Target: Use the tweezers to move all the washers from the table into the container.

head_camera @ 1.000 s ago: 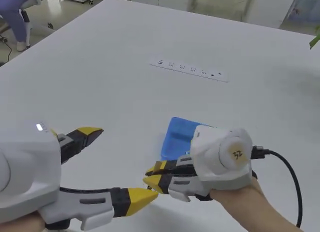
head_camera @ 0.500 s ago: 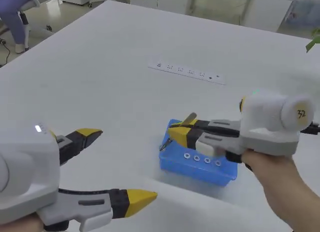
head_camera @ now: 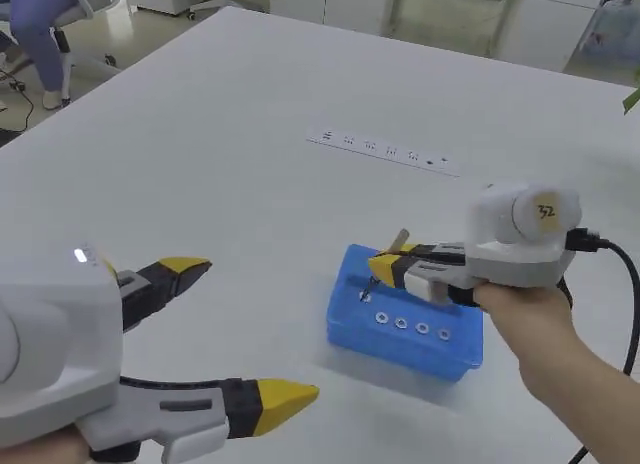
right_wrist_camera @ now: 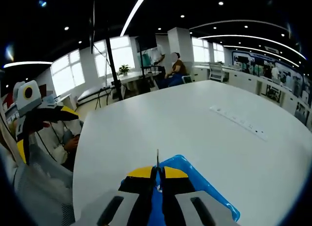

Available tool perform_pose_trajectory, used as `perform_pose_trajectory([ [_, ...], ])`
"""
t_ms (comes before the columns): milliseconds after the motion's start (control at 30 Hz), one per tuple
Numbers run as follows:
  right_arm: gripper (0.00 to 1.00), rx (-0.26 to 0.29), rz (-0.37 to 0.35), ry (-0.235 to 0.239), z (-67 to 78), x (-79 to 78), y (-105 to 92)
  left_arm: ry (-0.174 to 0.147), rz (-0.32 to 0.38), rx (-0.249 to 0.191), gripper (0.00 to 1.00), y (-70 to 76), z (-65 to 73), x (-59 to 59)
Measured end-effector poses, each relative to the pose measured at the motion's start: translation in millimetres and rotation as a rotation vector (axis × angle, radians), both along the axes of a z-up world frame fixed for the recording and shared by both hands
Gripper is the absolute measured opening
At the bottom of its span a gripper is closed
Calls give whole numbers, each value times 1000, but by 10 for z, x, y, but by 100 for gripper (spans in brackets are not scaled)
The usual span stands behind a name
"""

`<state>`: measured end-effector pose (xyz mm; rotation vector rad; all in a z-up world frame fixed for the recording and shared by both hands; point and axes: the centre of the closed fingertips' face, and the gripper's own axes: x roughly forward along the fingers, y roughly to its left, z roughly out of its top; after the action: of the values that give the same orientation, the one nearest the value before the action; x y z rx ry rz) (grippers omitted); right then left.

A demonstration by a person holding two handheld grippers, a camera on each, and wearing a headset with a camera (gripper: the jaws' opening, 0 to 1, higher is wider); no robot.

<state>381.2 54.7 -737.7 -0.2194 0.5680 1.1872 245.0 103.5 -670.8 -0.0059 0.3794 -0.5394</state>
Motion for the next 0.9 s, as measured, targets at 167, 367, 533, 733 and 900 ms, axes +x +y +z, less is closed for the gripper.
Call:
perform_pose_trajectory([
  [167, 2, -26, 12, 7, -82, -23, 17, 0, 12, -15, 89, 28, 2, -9],
  [367, 2, -48, 24, 12, -169, -24, 33, 3, 19, -14, 88, 59, -5, -10],
  [533, 2, -68, 34, 11, -229, -8, 21, 1, 23, -20, 87, 77, 8, -6],
  [733, 3, -34, 24, -16, -147, 21, -17, 0, 18, -28, 86, 67, 20, -9],
  [900, 2, 51, 27, -11, 100, -178, -93, 4, -9, -38, 76, 6, 34, -18],
])
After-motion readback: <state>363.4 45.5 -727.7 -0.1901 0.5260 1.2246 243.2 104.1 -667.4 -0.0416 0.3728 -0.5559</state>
